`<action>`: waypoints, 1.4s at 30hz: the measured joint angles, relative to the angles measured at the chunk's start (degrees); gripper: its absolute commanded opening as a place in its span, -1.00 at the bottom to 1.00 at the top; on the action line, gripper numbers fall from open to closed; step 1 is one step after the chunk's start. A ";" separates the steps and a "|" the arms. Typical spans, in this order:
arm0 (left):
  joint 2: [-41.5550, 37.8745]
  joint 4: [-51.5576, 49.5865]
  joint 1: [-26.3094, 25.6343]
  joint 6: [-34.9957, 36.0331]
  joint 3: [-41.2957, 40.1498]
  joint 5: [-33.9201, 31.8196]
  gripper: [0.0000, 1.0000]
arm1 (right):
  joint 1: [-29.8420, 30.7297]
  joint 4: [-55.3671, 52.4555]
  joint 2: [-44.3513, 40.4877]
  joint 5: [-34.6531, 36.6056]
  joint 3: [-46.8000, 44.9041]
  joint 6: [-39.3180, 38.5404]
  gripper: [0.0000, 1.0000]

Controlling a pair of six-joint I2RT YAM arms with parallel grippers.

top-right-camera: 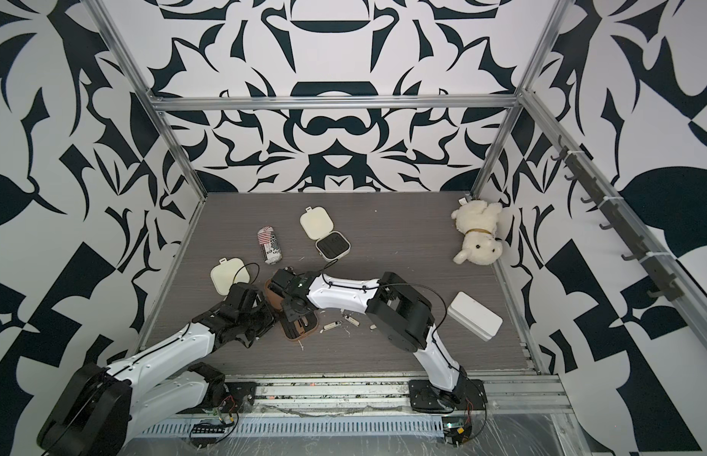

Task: Organize nail clipper sets
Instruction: Place the nail clipper in the storage box.

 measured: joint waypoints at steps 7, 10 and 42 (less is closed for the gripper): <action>-0.13 -0.20 0.00 0.00 0.00 0.02 -0.31 | 0.00 -0.13 0.00 0.04 0.02 0.07 -0.56; -0.37 -0.59 0.00 0.00 0.00 0.02 -0.31 | -0.13 -0.24 0.00 0.15 0.02 0.15 -0.50; -0.42 -0.70 0.00 0.00 0.00 0.00 -0.31 | -1.53 -1.01 -0.02 0.35 0.68 1.05 -0.41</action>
